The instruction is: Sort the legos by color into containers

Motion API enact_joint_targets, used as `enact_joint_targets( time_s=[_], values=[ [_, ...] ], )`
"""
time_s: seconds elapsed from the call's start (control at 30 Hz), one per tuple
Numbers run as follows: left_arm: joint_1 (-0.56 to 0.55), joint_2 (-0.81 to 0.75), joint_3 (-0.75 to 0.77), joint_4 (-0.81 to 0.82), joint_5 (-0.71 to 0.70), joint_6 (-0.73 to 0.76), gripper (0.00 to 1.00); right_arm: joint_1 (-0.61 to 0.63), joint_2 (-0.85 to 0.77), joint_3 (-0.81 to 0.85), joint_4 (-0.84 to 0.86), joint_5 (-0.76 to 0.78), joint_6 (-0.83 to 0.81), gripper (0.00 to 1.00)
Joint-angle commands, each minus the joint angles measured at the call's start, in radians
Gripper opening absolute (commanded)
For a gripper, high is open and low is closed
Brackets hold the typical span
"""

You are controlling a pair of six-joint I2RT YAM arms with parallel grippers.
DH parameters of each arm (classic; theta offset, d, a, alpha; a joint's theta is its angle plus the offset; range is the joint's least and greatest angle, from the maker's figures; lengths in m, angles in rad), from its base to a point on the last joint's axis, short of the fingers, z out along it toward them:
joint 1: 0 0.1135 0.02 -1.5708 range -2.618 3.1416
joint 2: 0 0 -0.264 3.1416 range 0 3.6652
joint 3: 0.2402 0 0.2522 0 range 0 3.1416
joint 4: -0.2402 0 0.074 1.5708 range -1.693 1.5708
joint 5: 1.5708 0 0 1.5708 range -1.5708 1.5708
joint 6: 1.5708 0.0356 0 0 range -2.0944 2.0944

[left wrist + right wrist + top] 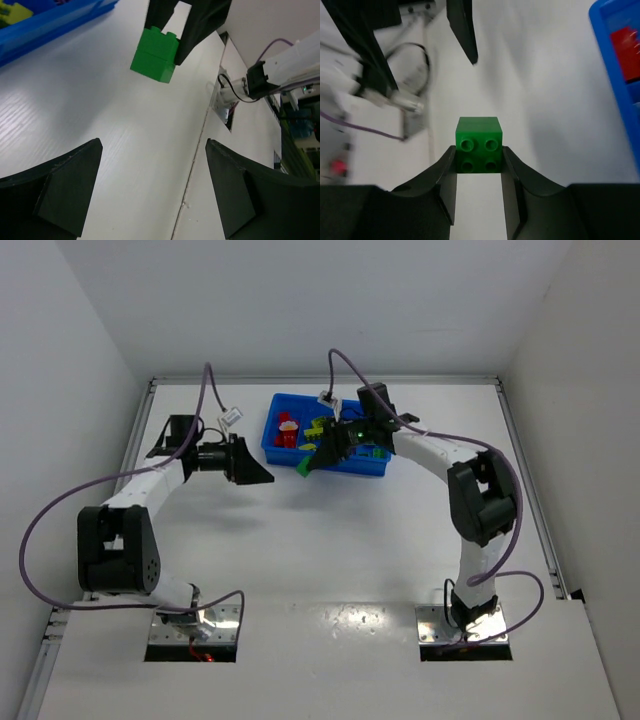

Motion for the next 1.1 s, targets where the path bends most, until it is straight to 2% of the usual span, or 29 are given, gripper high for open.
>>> enact_joint_targets(
  time_s=[0.0,0.27,0.47,0.57,0.6,0.63,0.73,0.8,0.83,0.97,1.07],
  values=[
    [-0.081,-0.028,0.078,0.049,0.003,0.025,0.91,-0.006,-0.010,-0.092,0.476,-0.237,0.575,0.02],
    [-0.181,0.093,0.213,0.112,0.002,-0.028,0.91,-0.006,-0.001,-0.101,0.610,-0.288,0.666,0.02],
    [-0.224,0.152,0.252,0.112,0.012,-0.038,0.91,-0.006,-0.010,-0.101,0.610,-0.307,0.667,0.02],
    [-0.224,0.161,0.272,0.112,0.012,-0.038,0.85,-0.006,-0.010,-0.101,0.619,-0.307,0.667,0.02],
    [-0.224,0.161,0.272,0.112,0.012,-0.038,0.83,-0.006,-0.019,-0.110,0.619,-0.307,0.667,0.02],
    [-0.224,0.161,0.272,0.112,0.031,-0.038,0.73,-0.006,-0.019,-0.110,0.619,-0.307,0.667,0.02],
    [-0.233,0.161,0.272,0.112,0.043,-0.038,0.52,-0.006,-0.019,-0.110,0.619,-0.297,0.667,0.02],
    [-0.233,0.161,0.249,0.112,0.063,-0.038,0.44,-0.028,-0.010,-0.100,0.628,-0.285,0.667,0.02],
    [-0.233,0.161,0.238,0.112,0.063,-0.038,0.37,-0.043,-0.010,-0.100,0.628,-0.285,0.667,0.01],
    [-0.233,0.126,0.200,0.112,0.072,-0.038,0.19,-0.096,0.011,-0.051,0.637,-0.253,0.667,0.01],
    [-0.233,0.091,0.160,0.103,0.036,-0.027,0.14,-0.153,0.022,-0.026,0.627,-0.219,0.656,0.01]
  ],
)
